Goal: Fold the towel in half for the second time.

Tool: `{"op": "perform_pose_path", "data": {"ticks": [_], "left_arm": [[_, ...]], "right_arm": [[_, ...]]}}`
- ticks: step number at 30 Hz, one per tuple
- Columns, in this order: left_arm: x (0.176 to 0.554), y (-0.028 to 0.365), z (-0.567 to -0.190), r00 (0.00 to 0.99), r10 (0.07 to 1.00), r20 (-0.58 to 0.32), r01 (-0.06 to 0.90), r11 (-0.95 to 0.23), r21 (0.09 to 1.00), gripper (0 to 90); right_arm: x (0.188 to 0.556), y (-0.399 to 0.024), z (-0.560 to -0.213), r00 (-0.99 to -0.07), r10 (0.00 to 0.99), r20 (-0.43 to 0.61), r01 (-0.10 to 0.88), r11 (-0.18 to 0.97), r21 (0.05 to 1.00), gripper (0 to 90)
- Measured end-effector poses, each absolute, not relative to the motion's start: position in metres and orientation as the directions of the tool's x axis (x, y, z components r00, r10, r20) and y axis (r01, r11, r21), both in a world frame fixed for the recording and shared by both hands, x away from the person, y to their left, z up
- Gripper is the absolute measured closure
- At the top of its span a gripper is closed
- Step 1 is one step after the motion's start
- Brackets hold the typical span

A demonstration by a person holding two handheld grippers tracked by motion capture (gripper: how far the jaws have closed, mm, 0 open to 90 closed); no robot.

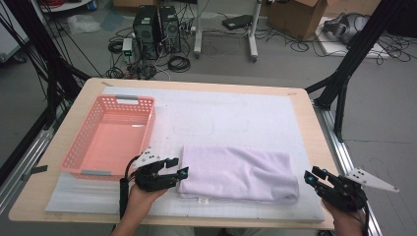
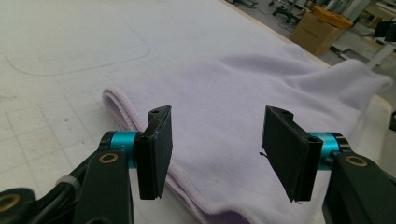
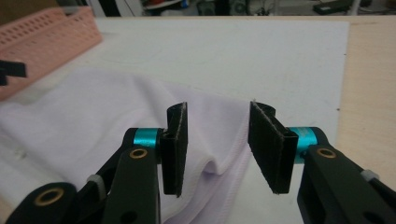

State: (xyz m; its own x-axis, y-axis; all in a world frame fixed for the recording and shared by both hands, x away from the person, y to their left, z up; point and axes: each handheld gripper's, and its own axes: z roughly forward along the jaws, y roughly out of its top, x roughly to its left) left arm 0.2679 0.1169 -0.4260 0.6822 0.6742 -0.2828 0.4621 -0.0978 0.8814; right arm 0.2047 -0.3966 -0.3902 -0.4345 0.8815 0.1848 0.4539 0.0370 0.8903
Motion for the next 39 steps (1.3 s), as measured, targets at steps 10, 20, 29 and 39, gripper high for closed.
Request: {"op": "perform_pose_path", "data": {"ticks": [10,20,29,39], "left_arm": [[0.295,0.111,-0.432,0.647,0.708,-0.284,0.478,-0.087,0.874,43.2],[0.305,0.109,-0.437,0.624,0.736,-0.264,0.507,-0.124,0.853,42.7],[0.328,0.103,-0.448,0.523,0.82,-0.235,0.556,-0.119,0.823,32.5],[0.336,0.087,-0.452,0.548,0.803,-0.235,0.601,-0.183,0.778,41.9]], "right_arm": [[0.294,-0.367,-0.431,-0.39,0.909,0.149,0.641,0.152,0.752,65.8],[0.328,-0.367,-0.437,-0.299,0.95,0.092,0.653,0.133,0.746,83.3],[0.314,-0.373,-0.435,-0.314,0.938,0.148,0.636,0.092,0.766,50.3],[0.306,-0.37,-0.449,-0.366,0.916,0.164,0.653,0.127,0.747,64.9]]}}
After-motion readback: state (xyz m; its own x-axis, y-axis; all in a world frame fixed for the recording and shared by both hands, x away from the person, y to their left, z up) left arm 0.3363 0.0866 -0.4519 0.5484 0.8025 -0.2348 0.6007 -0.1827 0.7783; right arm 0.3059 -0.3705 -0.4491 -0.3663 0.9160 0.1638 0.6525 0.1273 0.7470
